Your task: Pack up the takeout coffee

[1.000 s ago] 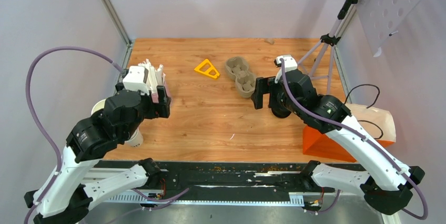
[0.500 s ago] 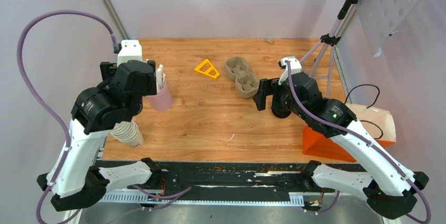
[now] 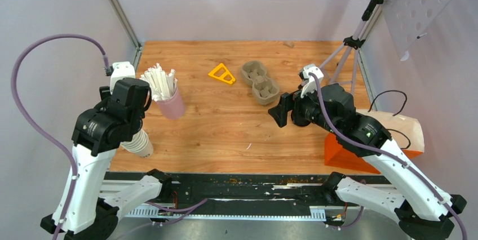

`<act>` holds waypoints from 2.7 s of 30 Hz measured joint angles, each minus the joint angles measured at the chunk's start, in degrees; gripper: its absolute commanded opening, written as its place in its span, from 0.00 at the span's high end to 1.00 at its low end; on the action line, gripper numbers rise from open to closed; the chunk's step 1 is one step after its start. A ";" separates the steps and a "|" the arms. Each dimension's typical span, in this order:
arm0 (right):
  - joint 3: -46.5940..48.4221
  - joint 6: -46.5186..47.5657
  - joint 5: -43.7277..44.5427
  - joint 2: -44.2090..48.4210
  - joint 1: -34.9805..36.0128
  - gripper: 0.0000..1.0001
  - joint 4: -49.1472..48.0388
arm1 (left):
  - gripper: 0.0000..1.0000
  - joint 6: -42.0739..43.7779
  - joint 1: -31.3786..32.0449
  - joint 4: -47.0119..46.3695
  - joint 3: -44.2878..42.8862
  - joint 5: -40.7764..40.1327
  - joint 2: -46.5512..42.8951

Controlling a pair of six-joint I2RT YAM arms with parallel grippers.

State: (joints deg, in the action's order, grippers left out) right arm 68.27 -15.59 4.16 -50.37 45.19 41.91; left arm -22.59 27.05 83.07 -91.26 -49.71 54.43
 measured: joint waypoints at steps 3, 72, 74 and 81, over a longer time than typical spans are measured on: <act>0.00 0.39 -0.28 -0.68 0.00 0.07 0.17 | 0.43 1.03 -3.19 -0.66 3.06 1.14 0.02; 0.59 5.31 -6.23 -5.86 0.00 0.08 0.50 | 1.00 8.33 -12.52 -6.69 -9.66 14.86 -1.51; 0.61 5.33 -6.80 -5.05 0.00 0.08 0.24 | 1.00 7.89 -12.52 -7.17 -11.58 15.82 -1.66; 0.74 5.14 -7.50 -2.67 0.00 0.08 -0.81 | 1.00 6.29 -12.52 -11.41 -18.64 21.42 -2.05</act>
State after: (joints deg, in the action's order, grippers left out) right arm 69.01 -10.46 -3.33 -53.04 45.19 41.10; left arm -16.29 14.52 71.66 -109.91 -28.29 52.38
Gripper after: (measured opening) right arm 0.919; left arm 0.010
